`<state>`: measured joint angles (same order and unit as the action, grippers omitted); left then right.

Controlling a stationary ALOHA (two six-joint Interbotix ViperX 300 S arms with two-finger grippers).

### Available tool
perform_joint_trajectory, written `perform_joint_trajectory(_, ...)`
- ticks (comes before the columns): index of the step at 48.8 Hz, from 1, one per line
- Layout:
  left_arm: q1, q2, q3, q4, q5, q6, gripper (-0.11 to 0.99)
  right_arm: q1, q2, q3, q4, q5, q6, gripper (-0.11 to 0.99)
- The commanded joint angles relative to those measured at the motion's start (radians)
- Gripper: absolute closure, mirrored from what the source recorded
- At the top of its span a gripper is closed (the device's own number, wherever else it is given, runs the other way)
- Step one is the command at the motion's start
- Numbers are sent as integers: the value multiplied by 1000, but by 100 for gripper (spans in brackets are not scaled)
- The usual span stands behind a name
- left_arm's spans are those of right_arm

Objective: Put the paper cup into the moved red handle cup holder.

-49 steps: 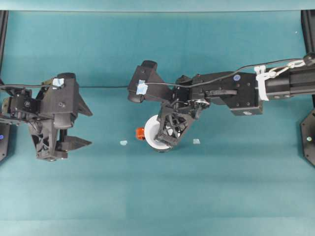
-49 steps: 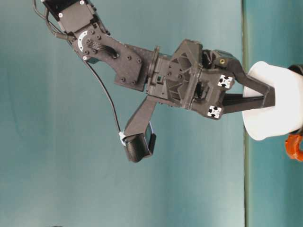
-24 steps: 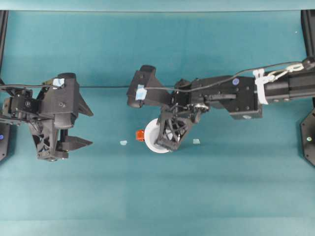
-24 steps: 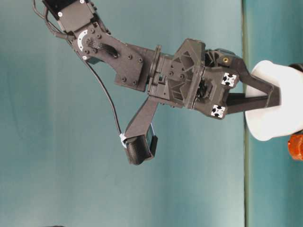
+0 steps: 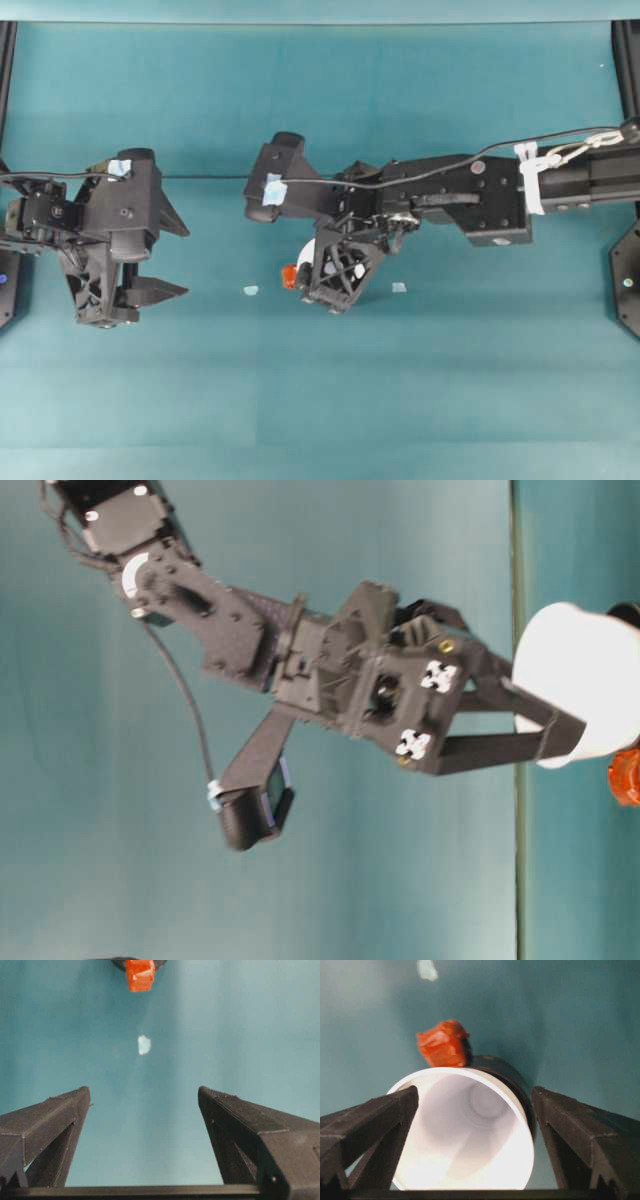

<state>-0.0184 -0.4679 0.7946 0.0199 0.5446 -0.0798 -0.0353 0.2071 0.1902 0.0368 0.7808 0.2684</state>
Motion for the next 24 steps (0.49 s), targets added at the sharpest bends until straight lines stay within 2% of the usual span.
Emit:
perform_joint_trajectory(1,0,-3,-14,2,-8,-2,-8,8,-26,-23,-2,5,6,4)
perform_joint_trajectory(15,0,-3,-14,2,-8,-2,-8,9,-49,-15,-8,86,6,4)
perform_joint_trajectory(24,-2,-5,-14,2,-6,-2,-8,14,-66,-23,-8,92,6,4)
